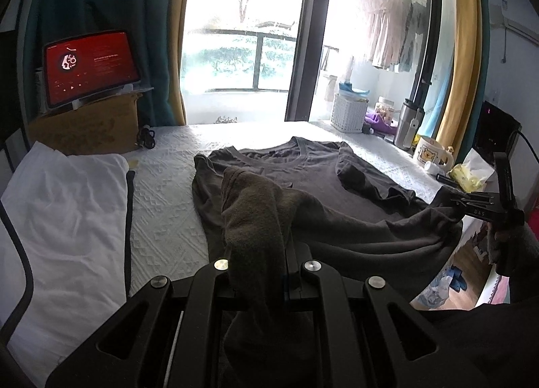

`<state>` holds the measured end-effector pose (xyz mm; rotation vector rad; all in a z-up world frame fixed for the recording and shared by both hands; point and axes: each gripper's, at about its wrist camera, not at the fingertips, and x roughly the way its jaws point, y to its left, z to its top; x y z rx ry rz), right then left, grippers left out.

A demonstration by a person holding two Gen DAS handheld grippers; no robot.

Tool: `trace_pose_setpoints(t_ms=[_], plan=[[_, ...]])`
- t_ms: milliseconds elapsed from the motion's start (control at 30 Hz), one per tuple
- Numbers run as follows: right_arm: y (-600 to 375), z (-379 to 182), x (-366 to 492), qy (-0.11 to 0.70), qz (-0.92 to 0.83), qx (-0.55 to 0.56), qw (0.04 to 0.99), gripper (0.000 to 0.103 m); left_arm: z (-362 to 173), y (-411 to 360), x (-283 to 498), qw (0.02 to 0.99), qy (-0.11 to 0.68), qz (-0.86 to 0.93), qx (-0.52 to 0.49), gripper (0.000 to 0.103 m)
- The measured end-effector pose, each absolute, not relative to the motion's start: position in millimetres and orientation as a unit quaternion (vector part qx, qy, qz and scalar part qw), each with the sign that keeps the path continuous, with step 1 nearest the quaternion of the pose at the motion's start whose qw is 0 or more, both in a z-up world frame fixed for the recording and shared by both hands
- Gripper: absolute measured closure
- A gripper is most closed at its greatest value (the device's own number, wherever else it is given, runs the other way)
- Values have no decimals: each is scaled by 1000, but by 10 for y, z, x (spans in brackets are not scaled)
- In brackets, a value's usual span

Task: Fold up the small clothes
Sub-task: 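Lift the hem with both tools and fold it over toward the collar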

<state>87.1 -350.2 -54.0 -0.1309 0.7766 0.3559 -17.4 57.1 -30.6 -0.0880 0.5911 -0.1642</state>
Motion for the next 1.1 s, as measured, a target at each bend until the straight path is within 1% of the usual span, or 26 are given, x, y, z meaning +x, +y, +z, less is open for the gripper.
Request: trace_pose_setpoints(t_ms=[600,1100], plan=[[-3208,-62,1197,324,197,-95,920,92,32,586,111,967,239,-83,-22,93],[-3119,309,1733,286,205,-78,933,92,237,726,516,971,232,-60,-17,93]])
